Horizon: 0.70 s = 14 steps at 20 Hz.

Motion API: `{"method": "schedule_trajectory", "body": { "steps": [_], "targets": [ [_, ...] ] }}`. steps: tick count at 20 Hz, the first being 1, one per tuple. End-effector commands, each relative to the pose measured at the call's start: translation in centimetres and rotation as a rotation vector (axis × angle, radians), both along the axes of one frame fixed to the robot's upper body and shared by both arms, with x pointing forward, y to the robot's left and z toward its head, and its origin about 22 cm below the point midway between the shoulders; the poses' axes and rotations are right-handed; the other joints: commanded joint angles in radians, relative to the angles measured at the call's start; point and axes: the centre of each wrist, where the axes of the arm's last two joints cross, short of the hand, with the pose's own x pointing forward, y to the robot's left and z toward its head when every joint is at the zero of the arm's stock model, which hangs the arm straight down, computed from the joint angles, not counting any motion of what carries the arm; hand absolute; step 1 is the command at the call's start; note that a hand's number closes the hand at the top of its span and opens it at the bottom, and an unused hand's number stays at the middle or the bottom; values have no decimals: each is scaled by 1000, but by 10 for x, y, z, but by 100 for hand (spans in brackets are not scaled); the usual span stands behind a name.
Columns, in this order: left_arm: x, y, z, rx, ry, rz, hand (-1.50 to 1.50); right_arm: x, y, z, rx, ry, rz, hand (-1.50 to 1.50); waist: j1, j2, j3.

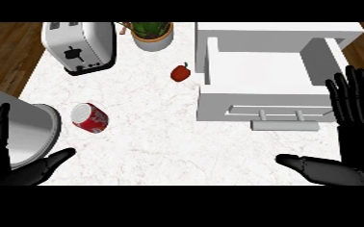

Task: Pick up the can, place it into the drawer and close the drawer

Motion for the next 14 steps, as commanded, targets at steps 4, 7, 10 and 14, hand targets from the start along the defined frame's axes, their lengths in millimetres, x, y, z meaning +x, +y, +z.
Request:
{"method": "schedule_trajectory", "body": {
  "steps": [4, 7, 10, 14],
  "targets": [
    [-18, 3, 15, -41, 88, 112, -150, -4, -9, -16, 16, 86, -25, -150, -7, -1, 2],
    [-9, 6, 23, -61, 78, 89, -150, -10, -15, -3, 13, 62, -28, -150, -10, -1, 1],
    [-4, 17, 17, -48, 83, 108, -150, -14, -20, -5, 14, 74, -53, -150, -10, -1, 1],
    [14, 8, -11, -54, 110, 90, -150, -17, -18, -2, 13, 45, -56, -150, -12, -1, 1]
  ]
}}
